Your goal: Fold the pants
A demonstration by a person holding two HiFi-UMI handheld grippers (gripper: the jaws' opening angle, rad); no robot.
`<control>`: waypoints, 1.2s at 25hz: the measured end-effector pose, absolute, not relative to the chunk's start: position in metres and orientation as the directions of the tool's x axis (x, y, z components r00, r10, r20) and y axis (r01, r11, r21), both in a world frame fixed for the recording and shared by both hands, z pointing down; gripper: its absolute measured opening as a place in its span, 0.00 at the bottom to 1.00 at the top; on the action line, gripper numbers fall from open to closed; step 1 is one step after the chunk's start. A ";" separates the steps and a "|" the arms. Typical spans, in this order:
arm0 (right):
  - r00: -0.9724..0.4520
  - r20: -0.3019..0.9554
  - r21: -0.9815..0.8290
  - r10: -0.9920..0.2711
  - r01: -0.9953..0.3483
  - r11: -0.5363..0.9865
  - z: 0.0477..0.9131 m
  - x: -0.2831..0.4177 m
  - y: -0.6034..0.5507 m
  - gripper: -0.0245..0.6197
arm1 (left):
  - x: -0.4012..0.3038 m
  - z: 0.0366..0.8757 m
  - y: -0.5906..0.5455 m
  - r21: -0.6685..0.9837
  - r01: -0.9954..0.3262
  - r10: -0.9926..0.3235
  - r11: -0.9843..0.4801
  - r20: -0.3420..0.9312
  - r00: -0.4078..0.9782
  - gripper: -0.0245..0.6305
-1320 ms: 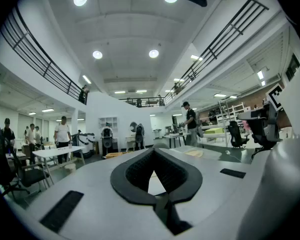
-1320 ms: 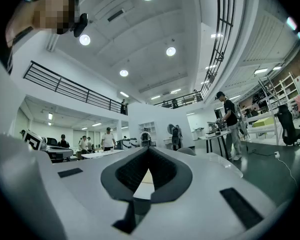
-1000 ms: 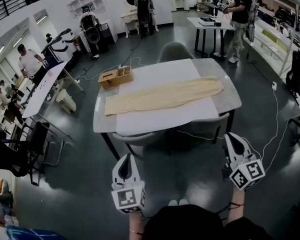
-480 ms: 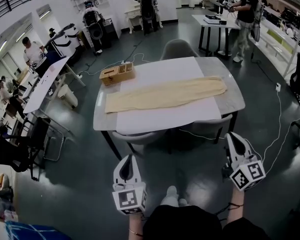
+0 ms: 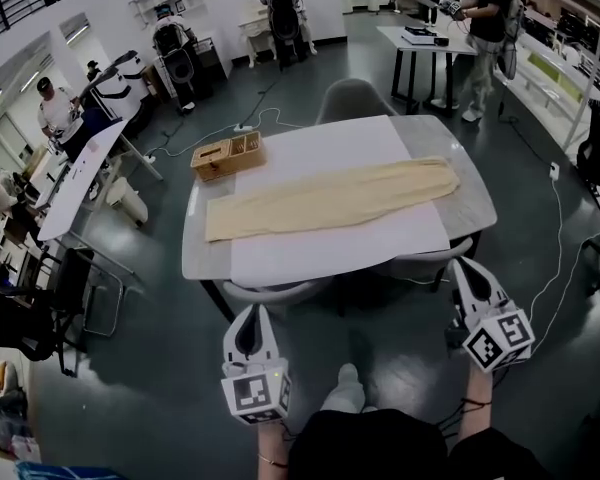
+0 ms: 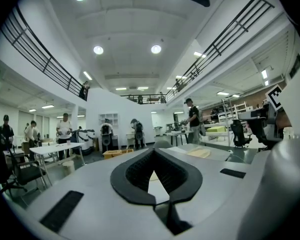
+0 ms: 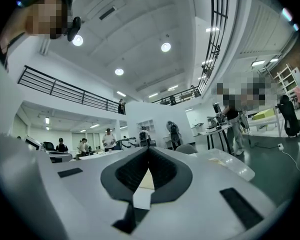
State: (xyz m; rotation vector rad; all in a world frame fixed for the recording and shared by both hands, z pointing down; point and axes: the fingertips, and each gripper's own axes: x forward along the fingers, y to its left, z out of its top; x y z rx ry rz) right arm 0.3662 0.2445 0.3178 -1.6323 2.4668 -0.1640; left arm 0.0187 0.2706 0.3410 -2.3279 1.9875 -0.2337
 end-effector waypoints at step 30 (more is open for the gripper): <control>-0.277 -0.017 -0.192 -0.961 -0.942 0.276 0.347 0.349 0.096 0.06 | 0.026 0.376 0.093 -0.084 -0.941 -0.939 -0.327 0.145 0.314 0.05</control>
